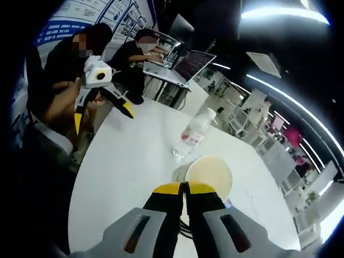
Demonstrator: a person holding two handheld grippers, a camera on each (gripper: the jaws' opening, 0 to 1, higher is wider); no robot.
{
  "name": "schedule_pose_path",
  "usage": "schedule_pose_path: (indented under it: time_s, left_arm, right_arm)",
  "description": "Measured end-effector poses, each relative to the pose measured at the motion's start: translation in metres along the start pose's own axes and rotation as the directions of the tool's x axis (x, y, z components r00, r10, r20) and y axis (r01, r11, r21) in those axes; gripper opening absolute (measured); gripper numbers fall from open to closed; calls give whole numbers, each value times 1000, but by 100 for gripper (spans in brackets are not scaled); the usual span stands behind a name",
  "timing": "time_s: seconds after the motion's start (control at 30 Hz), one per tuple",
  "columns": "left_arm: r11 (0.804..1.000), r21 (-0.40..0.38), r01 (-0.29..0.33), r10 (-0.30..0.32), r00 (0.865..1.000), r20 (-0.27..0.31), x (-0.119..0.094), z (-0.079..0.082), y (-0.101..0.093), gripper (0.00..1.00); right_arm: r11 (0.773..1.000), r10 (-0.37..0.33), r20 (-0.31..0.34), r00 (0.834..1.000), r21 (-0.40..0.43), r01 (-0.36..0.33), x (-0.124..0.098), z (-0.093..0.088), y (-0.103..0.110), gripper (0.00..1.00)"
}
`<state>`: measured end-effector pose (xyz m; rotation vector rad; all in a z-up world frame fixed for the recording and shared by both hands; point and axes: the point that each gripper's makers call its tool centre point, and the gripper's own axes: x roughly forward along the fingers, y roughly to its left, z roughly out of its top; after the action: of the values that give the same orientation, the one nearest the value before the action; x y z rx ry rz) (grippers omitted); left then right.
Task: Arrange the tabletop items into an orderly group along one side of the table until the central work area is clear of visible clutter.
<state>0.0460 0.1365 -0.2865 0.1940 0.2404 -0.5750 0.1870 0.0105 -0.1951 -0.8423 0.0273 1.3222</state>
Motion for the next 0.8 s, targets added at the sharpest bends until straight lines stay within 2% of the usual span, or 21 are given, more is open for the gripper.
schedule_pose_path:
  time_s: [0.3, 0.57, 0.8]
  left_arm:
    - [1000, 3, -6, 6, 1000, 0, -5, -1, -2, 100]
    - [1000, 8, -16, 16, 1000, -7, -13, -2, -1, 100]
    - [1000, 14, -18, 18, 1000, -12, -16, -2, -1, 100]
  right_arm:
    - [996, 57, -55, 997, -71, -61, 25, 4, 4, 0]
    - [990, 59, -71, 996, -121, -67, 45, 11, 5, 0]
    - [988, 65, -122, 990, -130, -81, 66, 2, -1, 0]
